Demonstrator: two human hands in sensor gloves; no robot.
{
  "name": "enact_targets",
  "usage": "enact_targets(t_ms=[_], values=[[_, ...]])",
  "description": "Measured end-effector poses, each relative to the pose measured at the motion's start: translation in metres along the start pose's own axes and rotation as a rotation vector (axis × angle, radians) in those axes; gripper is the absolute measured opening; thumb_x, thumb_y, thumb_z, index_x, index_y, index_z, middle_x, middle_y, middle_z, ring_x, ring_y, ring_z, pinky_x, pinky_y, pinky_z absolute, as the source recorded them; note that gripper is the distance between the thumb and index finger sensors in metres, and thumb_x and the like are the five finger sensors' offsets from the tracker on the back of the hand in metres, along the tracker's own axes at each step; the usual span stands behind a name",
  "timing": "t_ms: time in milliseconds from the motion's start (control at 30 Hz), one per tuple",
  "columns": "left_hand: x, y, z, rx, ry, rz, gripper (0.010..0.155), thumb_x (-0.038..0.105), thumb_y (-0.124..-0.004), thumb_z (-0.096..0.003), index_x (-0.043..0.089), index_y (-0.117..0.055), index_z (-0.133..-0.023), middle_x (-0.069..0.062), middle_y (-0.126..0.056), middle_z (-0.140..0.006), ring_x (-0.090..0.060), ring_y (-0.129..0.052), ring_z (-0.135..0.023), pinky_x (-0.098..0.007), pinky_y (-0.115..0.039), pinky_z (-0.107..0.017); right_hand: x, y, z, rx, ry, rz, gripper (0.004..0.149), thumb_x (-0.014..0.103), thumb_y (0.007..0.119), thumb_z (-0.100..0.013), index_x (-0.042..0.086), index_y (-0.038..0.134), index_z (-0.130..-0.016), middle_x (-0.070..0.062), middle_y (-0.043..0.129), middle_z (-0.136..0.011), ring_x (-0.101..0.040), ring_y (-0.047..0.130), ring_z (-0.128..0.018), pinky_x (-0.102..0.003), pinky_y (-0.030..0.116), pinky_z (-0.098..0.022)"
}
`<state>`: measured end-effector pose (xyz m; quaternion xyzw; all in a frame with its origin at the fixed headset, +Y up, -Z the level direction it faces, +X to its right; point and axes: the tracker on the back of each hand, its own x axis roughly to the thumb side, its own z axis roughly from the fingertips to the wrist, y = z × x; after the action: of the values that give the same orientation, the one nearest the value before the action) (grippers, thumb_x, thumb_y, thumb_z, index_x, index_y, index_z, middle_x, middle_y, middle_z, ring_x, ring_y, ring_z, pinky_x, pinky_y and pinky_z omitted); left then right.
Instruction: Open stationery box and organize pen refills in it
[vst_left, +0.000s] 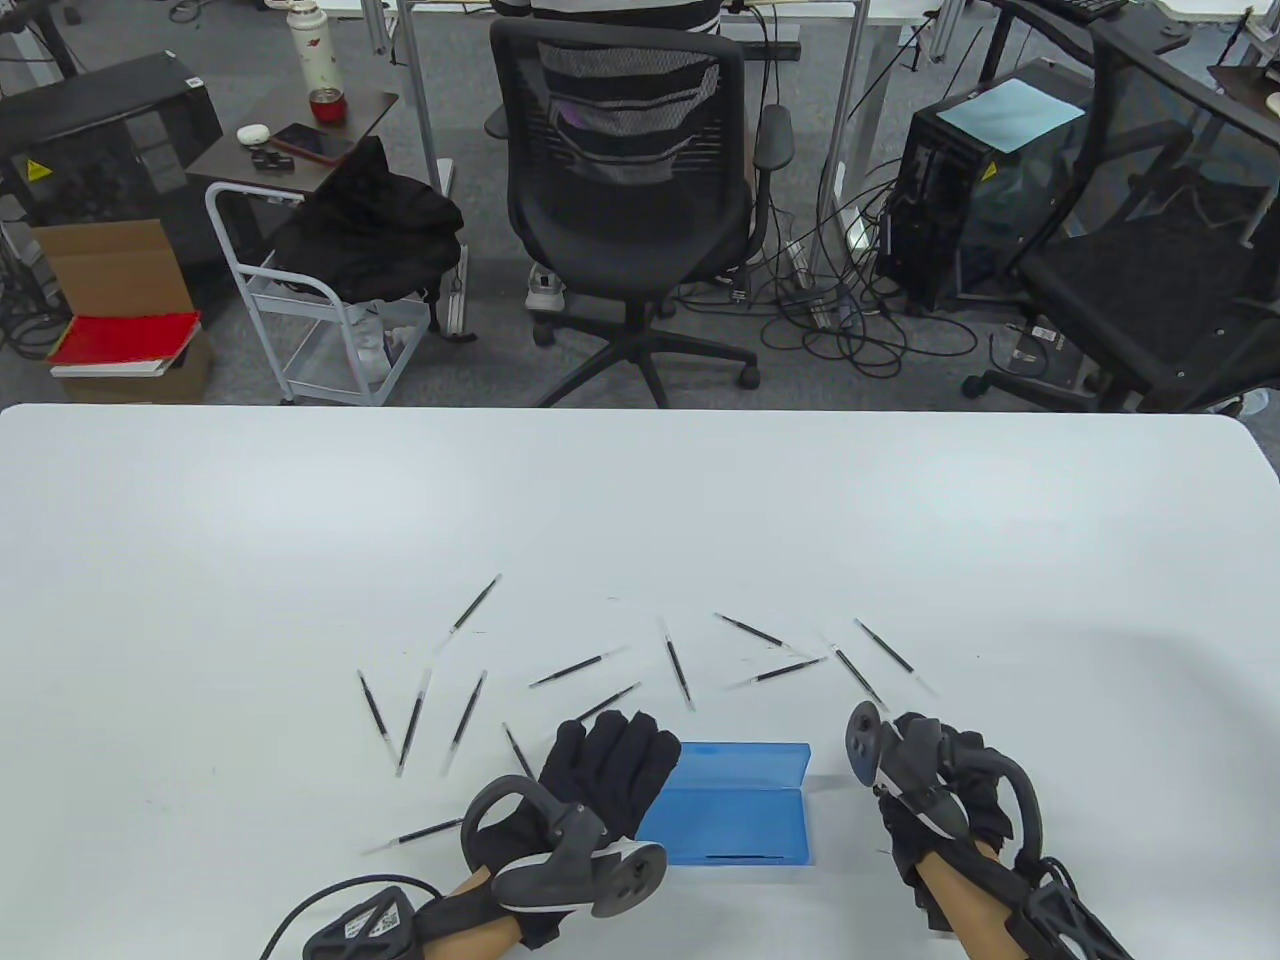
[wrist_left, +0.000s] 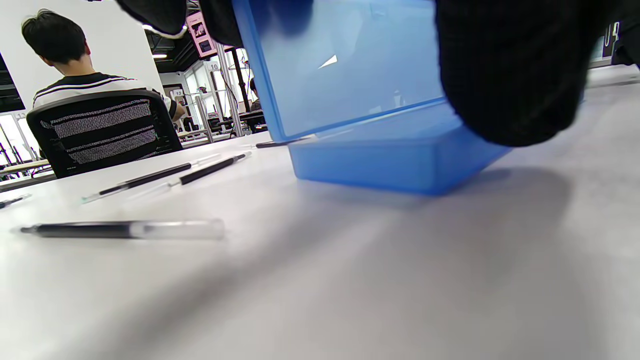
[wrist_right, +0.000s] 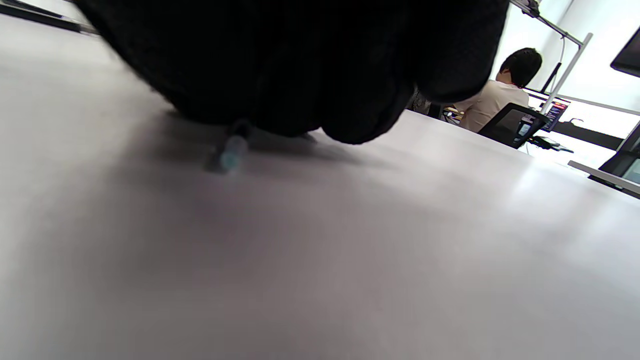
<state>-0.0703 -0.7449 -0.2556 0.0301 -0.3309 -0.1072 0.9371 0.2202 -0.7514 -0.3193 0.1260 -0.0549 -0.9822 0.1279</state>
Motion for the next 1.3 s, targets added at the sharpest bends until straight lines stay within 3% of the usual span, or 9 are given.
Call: enact_targets(t_ms=[367, 667, 1033, 1200, 1300], values=[[0.000, 0.000, 0.000, 0.001, 0.000, -0.003, 0.112, 0.062, -0.083, -0.0432, 0.013, -0.017, -0.120, -0.018, -0.024, -0.128, -0.048, -0.043, -0.117, -0.068, -0.048, -0.083, 0.001, -0.001, -0.008, 0.040, 0.129, -0.031, 0.055, 0.031, 0.092, -0.046, 0.010, 0.077, -0.094, -0.008, 0.099, -0.073, -0.035, 0.099, -0.065, -0.060, 0.079, -0.059], [0.000, 0.000, 0.000, 0.001, 0.000, -0.003, 0.113, 0.062, -0.083, -0.0432, 0.012, -0.016, -0.120, -0.019, -0.024, -0.128, -0.048, -0.043, -0.117, -0.068, -0.048, -0.083, -0.002, -0.002, -0.008, 0.033, 0.118, -0.048, 0.055, 0.031, 0.093, -0.046, 0.009, 0.077, -0.094, -0.008, 0.099, -0.072, -0.036, 0.099, -0.064, -0.061, 0.078, -0.059], [0.000, 0.000, 0.000, -0.002, 0.001, 0.003, 0.113, 0.062, -0.082, -0.0433, 0.012, -0.016, -0.120, -0.018, -0.023, -0.128, -0.049, -0.042, -0.117, -0.068, -0.048, -0.083, -0.011, -0.048, 0.029, -0.143, -0.120, -0.183, 0.056, 0.031, 0.093, -0.045, 0.011, 0.076, -0.094, -0.007, 0.099, -0.072, -0.035, 0.100, -0.064, -0.061, 0.079, -0.060], [0.000, 0.000, 0.000, -0.004, 0.001, 0.005, 0.113, 0.062, -0.082, -0.0433, 0.013, -0.016, -0.120, -0.019, -0.023, -0.128, -0.049, -0.042, -0.117, -0.068, -0.048, -0.083, 0.001, -0.075, 0.063, -0.236, -0.307, -0.246, 0.056, 0.031, 0.093, -0.045, 0.011, 0.075, -0.095, -0.007, 0.099, -0.073, -0.034, 0.100, -0.065, -0.060, 0.079, -0.060], [-0.001, 0.000, 0.000, -0.012, 0.002, 0.013, 0.113, 0.062, -0.083, -0.0431, 0.013, -0.015, -0.120, -0.018, -0.023, -0.128, -0.049, -0.041, -0.118, -0.068, -0.048, -0.083, 0.013, -0.078, 0.078, -0.273, -0.406, -0.218, 0.057, 0.031, 0.093, -0.045, 0.012, 0.075, -0.095, -0.006, 0.099, -0.074, -0.034, 0.100, -0.065, -0.060, 0.079, -0.061]])
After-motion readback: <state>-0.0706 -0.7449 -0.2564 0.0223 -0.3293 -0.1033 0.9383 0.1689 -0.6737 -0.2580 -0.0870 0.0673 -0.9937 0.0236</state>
